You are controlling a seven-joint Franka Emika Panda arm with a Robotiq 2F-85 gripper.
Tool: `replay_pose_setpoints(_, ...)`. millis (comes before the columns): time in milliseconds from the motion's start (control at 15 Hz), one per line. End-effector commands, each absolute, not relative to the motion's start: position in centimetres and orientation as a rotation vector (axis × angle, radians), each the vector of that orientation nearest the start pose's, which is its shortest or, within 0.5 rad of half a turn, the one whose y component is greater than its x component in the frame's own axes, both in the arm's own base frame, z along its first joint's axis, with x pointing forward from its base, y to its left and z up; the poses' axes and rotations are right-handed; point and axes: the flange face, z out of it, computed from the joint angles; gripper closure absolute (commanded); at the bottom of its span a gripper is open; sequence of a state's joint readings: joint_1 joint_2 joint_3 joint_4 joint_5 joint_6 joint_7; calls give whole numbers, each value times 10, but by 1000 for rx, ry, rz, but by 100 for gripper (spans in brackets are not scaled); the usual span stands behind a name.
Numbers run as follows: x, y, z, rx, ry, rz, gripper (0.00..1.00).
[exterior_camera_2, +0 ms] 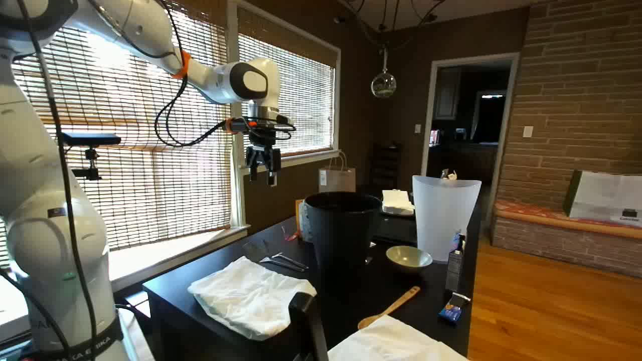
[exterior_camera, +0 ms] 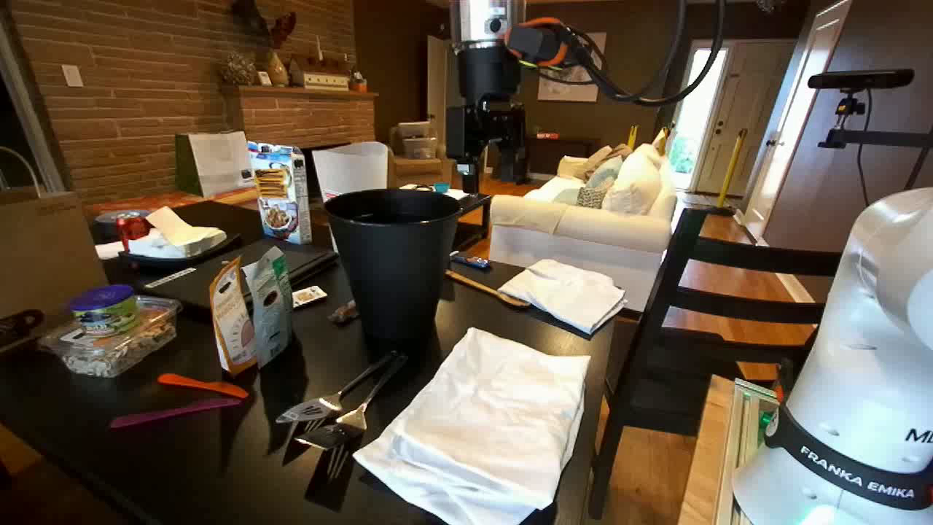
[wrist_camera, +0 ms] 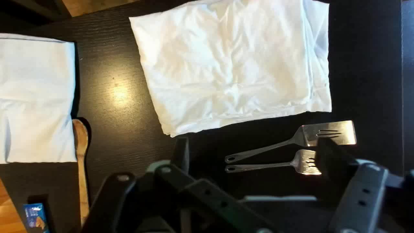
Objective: Fold the towel on the left into a triangle.
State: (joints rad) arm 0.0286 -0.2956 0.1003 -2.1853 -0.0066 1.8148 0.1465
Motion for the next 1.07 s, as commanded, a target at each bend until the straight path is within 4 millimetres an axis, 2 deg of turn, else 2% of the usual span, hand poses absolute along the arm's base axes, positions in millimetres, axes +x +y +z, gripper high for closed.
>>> replay_pose_setpoints(0,453,61,504,-3185,34,114,0)
replay_pose_setpoints(267,453,61,504,-3185,34,114,0)
replay_pose_setpoints(400,453,50,491,-3233,124,134,0)
replay_pose_setpoints(733,449,-5,453,-3277,390,103,0)
replay_pose_setpoints(1000,447,-44,412,-3196,533,80,0)
